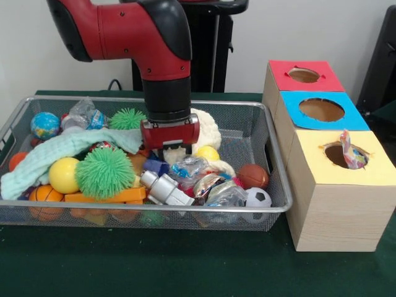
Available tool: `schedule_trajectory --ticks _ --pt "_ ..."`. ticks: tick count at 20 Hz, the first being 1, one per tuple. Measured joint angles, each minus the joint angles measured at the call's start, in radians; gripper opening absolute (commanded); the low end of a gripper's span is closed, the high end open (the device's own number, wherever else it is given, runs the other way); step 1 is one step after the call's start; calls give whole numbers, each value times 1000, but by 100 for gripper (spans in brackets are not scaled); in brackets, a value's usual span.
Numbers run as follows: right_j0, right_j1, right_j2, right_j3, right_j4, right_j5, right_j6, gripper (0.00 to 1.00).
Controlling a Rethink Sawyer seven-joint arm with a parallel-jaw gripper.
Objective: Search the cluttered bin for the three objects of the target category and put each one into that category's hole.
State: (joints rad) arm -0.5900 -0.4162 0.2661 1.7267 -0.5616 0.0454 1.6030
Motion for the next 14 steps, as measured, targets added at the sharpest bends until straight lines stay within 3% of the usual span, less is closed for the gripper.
schedule_trajectory --ticks 7,14 --pt "4 20 -2 -4 0 -56 0 0" --pt "15 3 -17 -1 0 -51 0 0"
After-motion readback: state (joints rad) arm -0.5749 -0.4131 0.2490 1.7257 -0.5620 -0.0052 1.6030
